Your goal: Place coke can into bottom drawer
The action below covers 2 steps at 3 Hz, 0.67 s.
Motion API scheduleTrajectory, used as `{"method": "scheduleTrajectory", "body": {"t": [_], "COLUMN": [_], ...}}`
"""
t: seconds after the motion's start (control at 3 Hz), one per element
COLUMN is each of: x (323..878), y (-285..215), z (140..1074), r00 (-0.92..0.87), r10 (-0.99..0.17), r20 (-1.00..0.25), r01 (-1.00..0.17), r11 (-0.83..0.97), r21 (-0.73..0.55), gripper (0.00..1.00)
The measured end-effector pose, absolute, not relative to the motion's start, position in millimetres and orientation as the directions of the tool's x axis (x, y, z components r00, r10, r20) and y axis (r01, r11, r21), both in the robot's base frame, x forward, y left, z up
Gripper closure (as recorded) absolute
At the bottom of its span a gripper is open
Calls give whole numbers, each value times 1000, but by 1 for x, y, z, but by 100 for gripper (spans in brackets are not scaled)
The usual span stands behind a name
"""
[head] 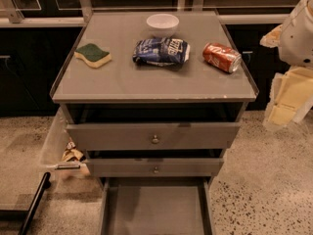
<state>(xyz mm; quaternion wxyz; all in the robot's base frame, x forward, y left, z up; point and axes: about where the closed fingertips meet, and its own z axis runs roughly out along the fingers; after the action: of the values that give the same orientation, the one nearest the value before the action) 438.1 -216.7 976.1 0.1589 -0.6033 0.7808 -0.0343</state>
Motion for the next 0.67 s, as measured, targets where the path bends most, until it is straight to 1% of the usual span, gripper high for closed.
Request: {"method": "scheduleTrajectory", "body": {"t": [0.33, 0.67], "x": [438, 444], "y": [-217, -214], "z": [976, 978], "r00": [-222, -215], "r10": [-953, -958], "r20": [-207, -191], "r01": [-931, -922], "r11": [270, 263], "r21": [-245, -284], "gripper": [0, 0]}}
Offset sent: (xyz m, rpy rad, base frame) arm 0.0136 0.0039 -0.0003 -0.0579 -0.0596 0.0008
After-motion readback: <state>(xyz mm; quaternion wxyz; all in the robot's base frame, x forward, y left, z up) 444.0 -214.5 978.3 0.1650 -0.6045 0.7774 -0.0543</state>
